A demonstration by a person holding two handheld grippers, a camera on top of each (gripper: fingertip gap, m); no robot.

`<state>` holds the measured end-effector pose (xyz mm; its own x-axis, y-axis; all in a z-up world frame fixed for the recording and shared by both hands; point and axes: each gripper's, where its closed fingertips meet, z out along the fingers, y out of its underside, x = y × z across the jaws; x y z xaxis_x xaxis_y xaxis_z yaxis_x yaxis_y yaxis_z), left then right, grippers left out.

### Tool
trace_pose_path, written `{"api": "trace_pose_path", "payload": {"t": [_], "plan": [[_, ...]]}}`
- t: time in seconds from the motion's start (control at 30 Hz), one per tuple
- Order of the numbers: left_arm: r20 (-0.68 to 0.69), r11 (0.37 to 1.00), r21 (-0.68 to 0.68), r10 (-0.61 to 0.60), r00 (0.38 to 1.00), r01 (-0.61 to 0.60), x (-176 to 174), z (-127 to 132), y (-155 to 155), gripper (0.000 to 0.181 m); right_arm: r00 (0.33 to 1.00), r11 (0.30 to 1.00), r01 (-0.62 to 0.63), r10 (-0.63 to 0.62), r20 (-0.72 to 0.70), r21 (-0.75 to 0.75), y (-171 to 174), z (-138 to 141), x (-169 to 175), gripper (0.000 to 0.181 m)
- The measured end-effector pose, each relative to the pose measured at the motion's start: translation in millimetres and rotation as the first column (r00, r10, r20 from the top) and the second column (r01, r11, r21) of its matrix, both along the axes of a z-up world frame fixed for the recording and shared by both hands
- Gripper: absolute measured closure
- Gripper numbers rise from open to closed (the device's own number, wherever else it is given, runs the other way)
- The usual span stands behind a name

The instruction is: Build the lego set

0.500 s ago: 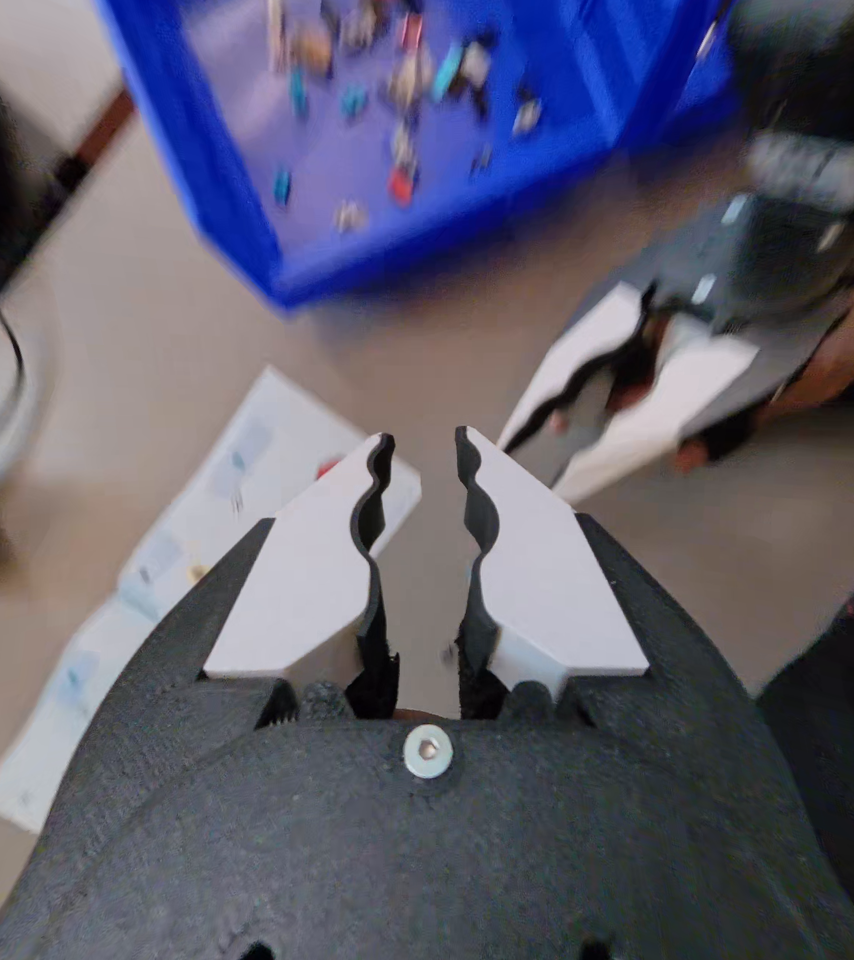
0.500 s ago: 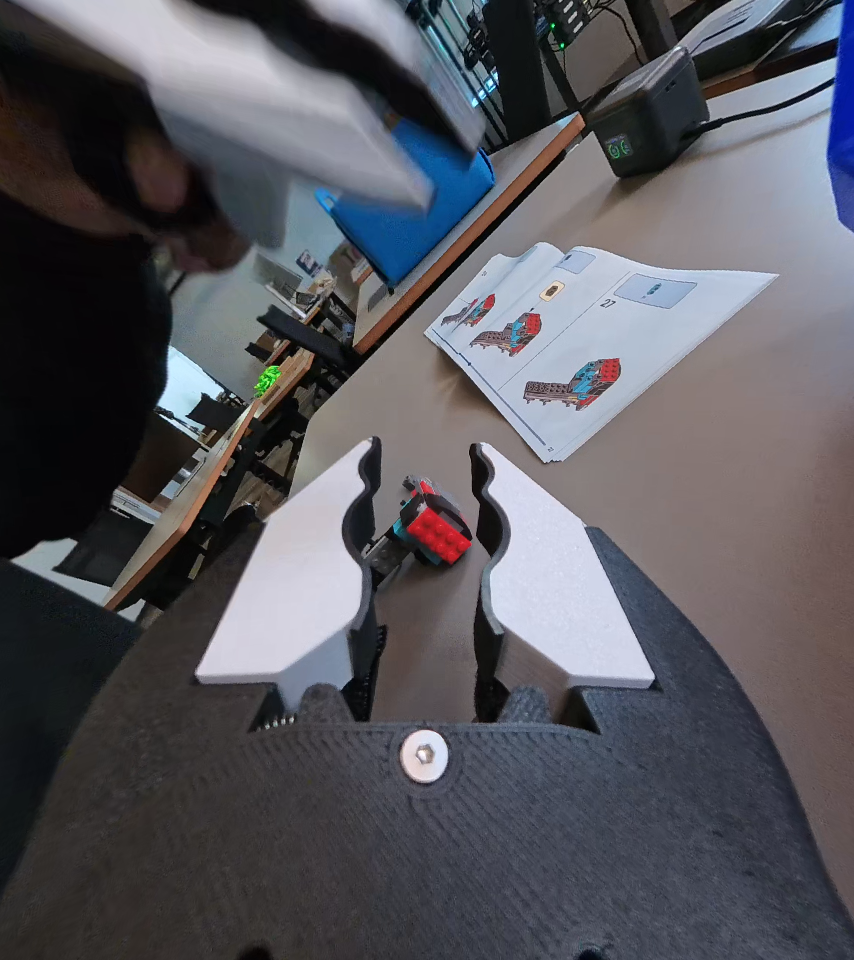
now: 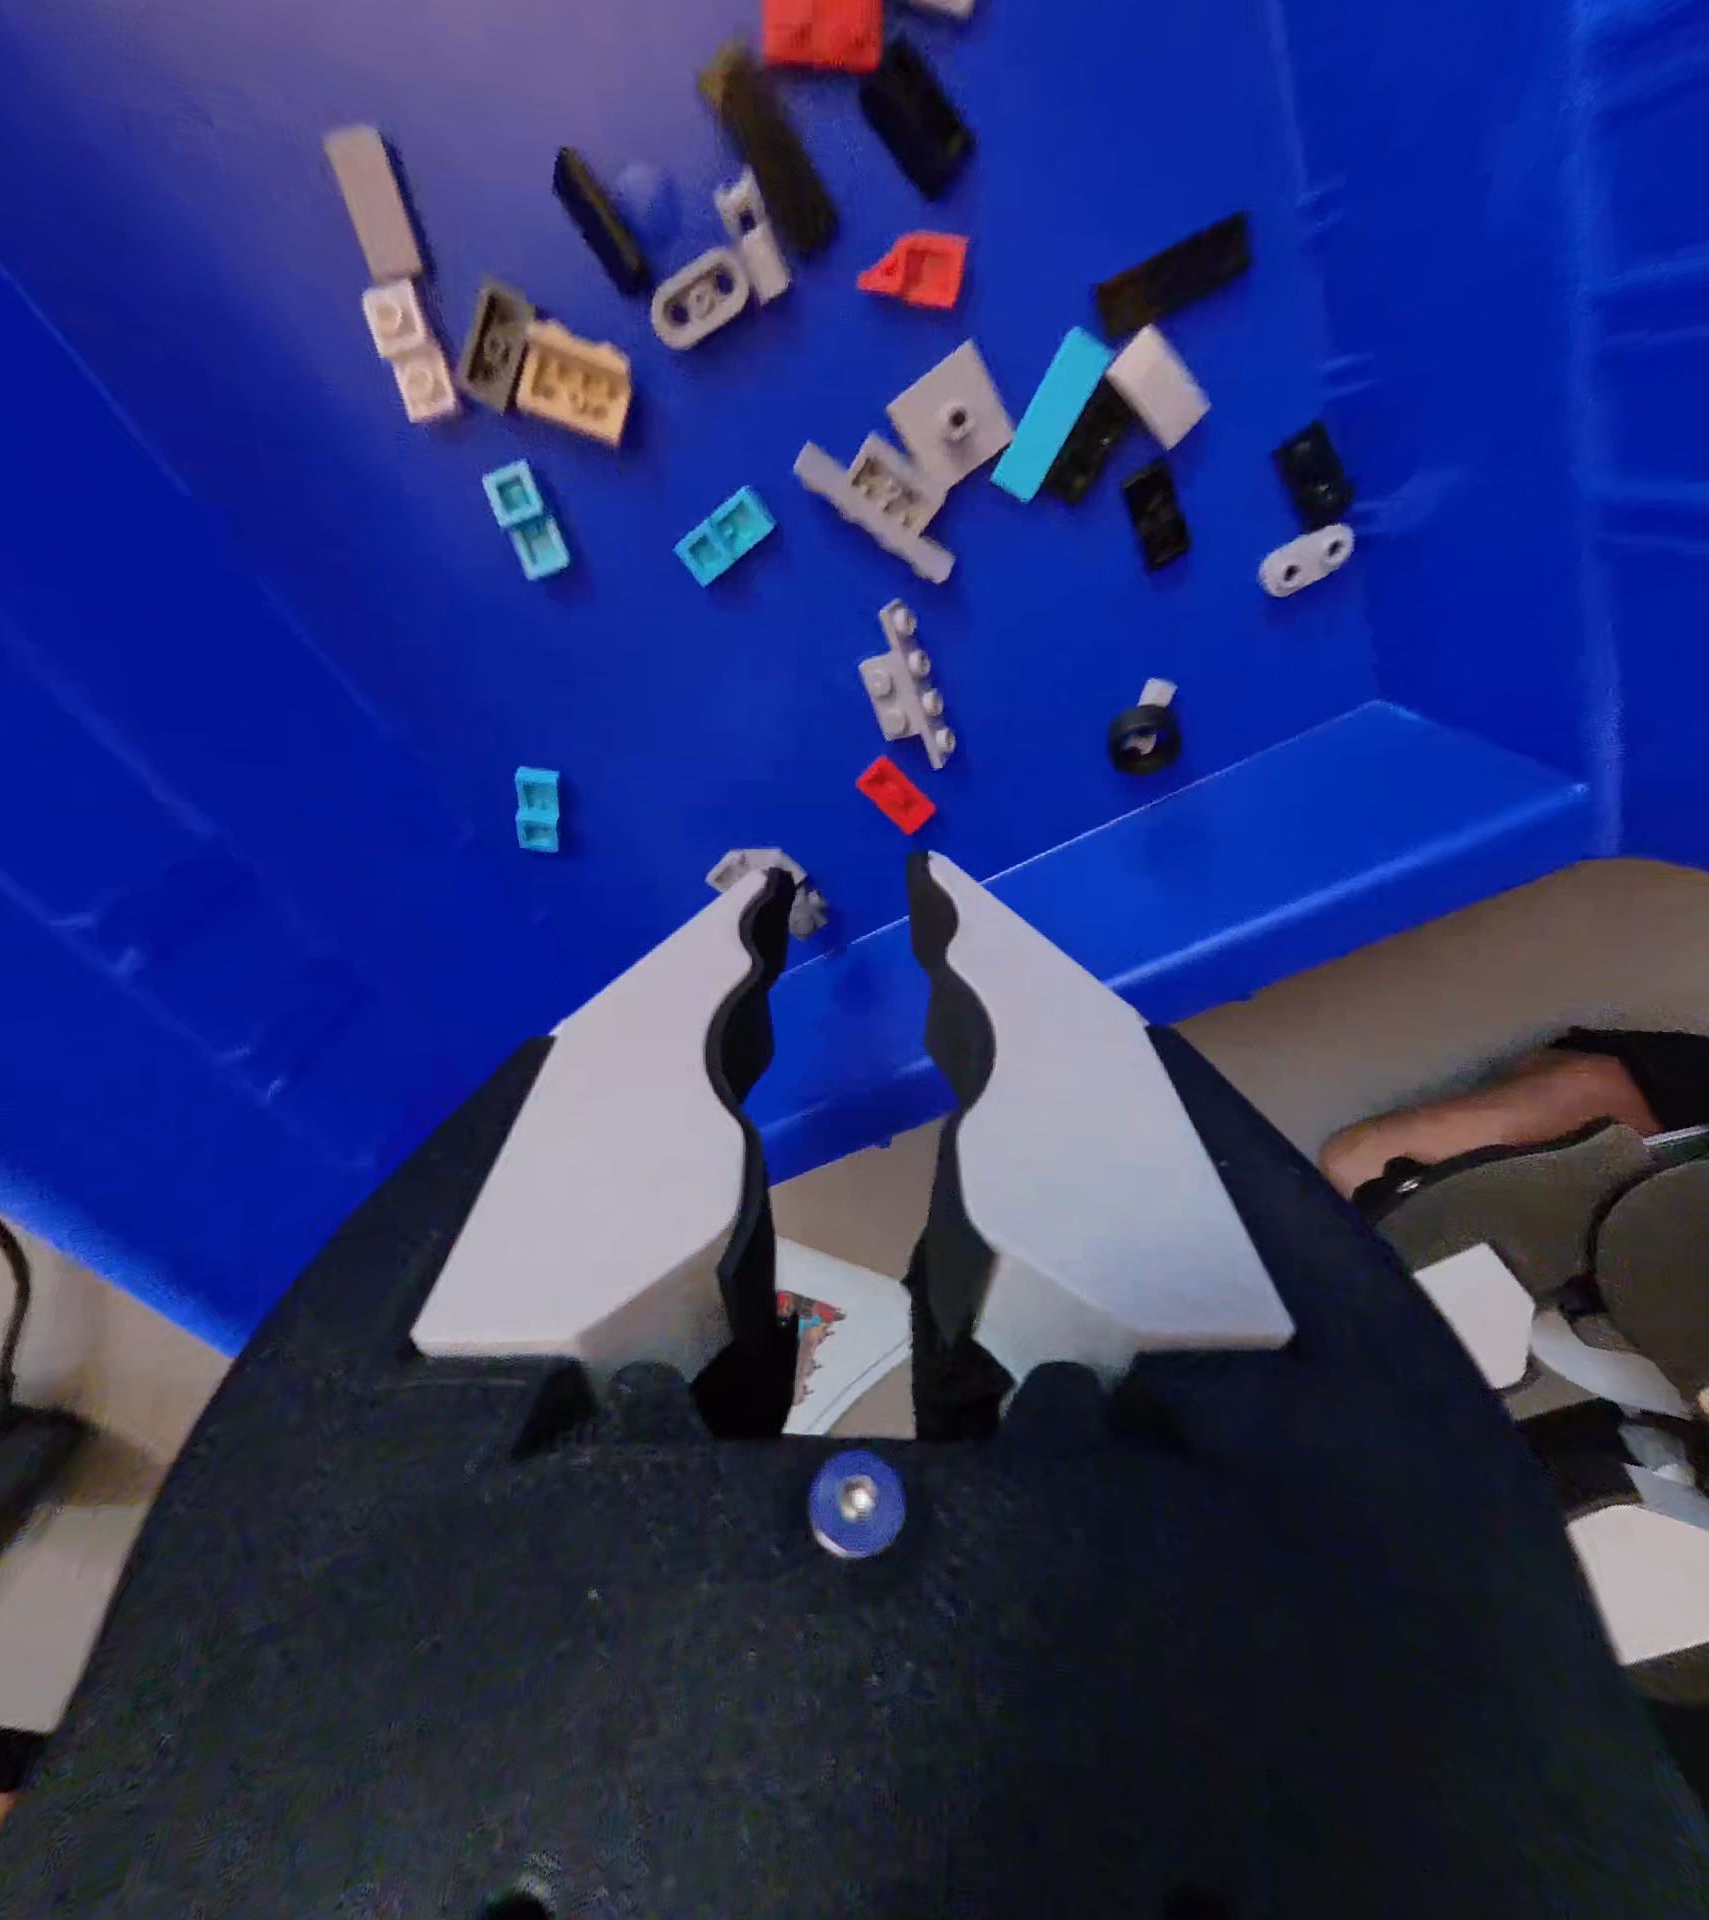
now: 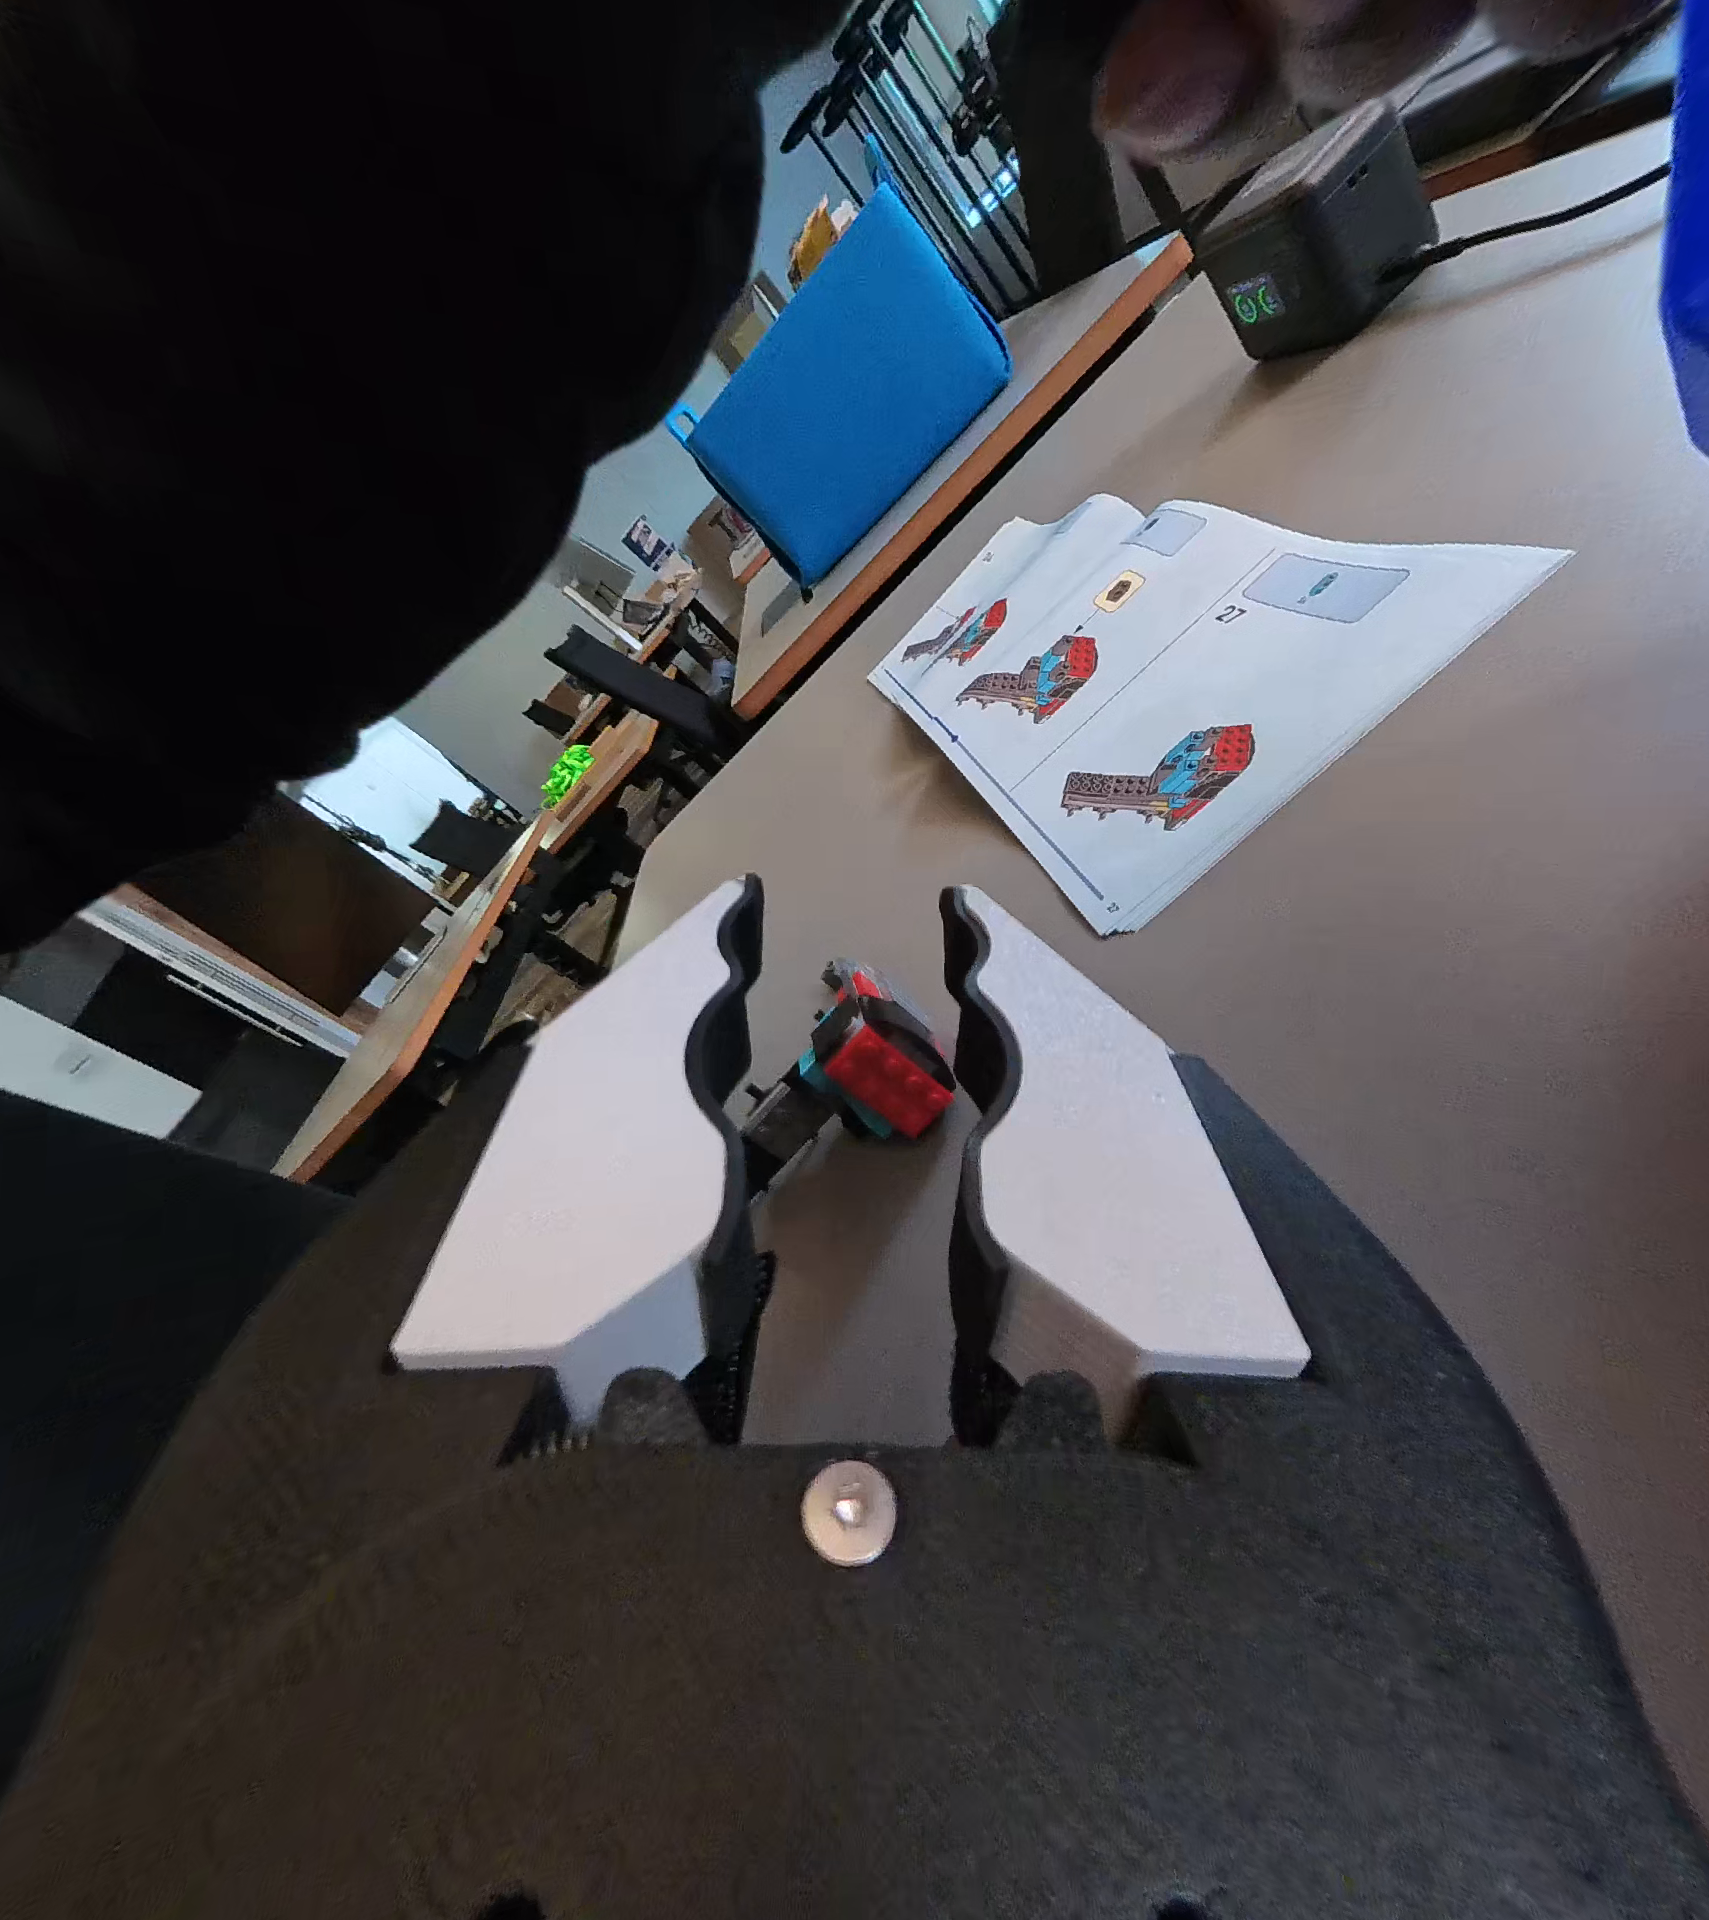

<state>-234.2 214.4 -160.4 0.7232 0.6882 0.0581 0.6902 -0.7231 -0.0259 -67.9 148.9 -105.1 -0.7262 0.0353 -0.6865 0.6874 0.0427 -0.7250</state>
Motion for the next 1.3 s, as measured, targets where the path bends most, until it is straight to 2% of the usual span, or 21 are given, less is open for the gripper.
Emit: {"api": "trace_pose_path", "payload": {"t": [0.03, 0.23, 0.5, 0.87, 1.3], "plan": [[0.008, 1.0, -0.013, 0.017, 1.0, -0.017, 0, -2, -5, 0.157, 1.0, 1.0, 0.0, 0.0, 0.005, -0.003, 0, 0, 0, 0.147], [0.055, 0.996, -0.079, 0.039, 0.998, -0.034, 5, -14, -13, 0.157, 1.0, 1.0, 0.002, -0.002, 0.004, 0.0, 0, 0, -1, 0.147], [0.058, 0.992, -0.119, 0.051, 0.997, -0.044, 9, -14, -21, 0.157, 1.0, 1.0, 0.006, -0.006, -0.009, 0.009, -1, -1, 0, 0.147], [0.085, 0.993, -0.082, 0.088, 0.993, -0.081, 11, -18, -23, 0.157, 1.0, 1.0, 0.009, -0.009, -0.019, 0.017, -1, -2, 1, 0.147], [0.081, 0.993, -0.1, 0.066, 0.995, -0.058, 5, -21, -22, 0.163, 1.0, 1.0, 0.006, -0.005, -0.014, 0.022, -2, -3, 1, 0.147]]}}
